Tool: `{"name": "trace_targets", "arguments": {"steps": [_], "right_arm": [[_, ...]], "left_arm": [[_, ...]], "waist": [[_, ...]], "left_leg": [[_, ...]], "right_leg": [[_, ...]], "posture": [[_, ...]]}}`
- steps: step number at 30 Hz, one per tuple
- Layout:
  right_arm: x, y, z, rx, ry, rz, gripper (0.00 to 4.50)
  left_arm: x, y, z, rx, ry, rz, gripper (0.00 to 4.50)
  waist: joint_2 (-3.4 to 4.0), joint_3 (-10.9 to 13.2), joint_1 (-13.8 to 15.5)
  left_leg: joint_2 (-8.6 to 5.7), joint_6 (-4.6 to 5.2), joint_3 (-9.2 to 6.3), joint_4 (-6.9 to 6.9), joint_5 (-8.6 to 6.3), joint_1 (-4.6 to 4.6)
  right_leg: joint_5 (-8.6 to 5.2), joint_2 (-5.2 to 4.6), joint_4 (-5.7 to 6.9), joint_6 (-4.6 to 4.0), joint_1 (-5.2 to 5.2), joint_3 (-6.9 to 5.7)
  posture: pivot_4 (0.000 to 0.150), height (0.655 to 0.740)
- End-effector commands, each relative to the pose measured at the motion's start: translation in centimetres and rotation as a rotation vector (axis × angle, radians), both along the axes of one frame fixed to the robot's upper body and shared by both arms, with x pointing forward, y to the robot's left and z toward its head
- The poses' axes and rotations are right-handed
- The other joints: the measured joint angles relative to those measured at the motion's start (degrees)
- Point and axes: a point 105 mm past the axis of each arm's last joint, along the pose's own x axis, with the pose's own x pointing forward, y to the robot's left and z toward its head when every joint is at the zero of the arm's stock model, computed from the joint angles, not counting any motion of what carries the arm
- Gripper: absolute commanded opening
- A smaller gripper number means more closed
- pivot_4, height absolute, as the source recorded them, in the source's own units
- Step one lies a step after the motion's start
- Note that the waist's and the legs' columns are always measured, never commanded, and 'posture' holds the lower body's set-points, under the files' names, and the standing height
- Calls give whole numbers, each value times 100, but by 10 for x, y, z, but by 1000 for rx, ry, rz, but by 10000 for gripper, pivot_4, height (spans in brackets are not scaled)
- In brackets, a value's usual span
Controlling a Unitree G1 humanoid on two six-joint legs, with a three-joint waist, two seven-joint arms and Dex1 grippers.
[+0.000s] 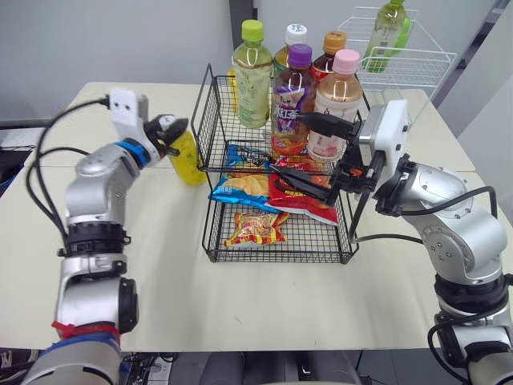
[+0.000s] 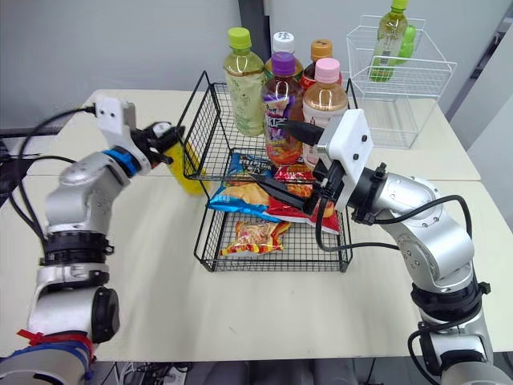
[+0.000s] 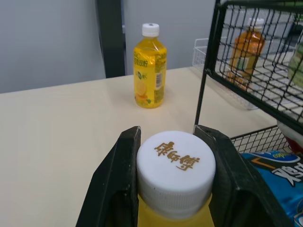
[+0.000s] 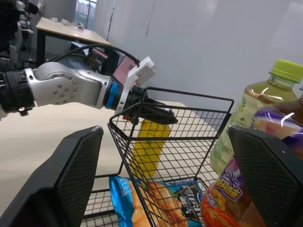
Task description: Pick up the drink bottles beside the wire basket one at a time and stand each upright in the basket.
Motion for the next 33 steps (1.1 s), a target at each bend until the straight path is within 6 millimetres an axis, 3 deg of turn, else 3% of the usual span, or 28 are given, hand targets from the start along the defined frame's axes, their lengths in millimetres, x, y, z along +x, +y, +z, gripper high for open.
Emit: {"name": "trace_targets", "arguments": {"steps": [1, 7, 12, 15, 18, 23, 27, 33], "right_arm": [[-8, -4, 17, 56, -63, 9, 45000], [-7, -6, 23, 94, -80, -8, 45000], [-7, -6, 23, 104, -83, -15, 45000], [-6, -8, 25, 115, -96, -34, 45000], [-5, -10, 26, 124, -105, -56, 45000], [-5, -11, 26, 131, -109, -75, 45000], [-6, -12, 27, 129, -112, -91, 45000], [-6, -14, 26, 125, -110, -104, 45000]], "left_arm": [[-27, 1, 82, 22, -194, -111, 13799], [-75, 0, 166, 35, -253, -380, 13799], [-84, -11, 203, 32, -305, -456, 13799], [-87, -38, 218, 28, -319, -563, 13799], [-85, -67, 219, 43, -304, -658, 13799], [-70, -101, 192, 69, -222, -730, 13799], [-61, -115, 164, 120, -153, -750, 13799], [-52, -125, 139, 152, -108, -741, 13799]], "waist": [[0, 0, 0], [1, 1, -26], [4, 2, -29], [4, 2, -29], [3, 2, -4], [6, 4, -70], [9, 5, -161], [9, 6, -162]], "left_leg": [[-2, 0, -1, 2, 0, -10], [-5, -1, 0, -1, 1, -45], [-5, 0, 0, -1, 0, -42], [-5, 1, -1, 1, 1, -39], [-5, 1, -7, 5, 2, -45], [-5, 1, 3, 4, 1, -45], [-3, 1, 12, 0, 1, -42], [-4, 2, 16, 1, 1, -43]], "right_leg": [[0, -1, 1, 0, -9, -1], [0, -2, 2, 1, -42, -4], [-3, -2, 2, 6, -40, -7], [-5, -1, 11, 10, -38, -7], [-5, -1, 11, 10, -38, -12], [-2, -2, 12, 5, -45, 0], [-2, -2, 20, 4, -51, 10], [-3, -2, 33, 4, -60, 15]], "posture": [[1500, 7400], [1500, 7400], [1500, 7400], [1500, 7400], [1500, 7400], [1500, 7400], [1500, 7400], [1500, 7400]]}}
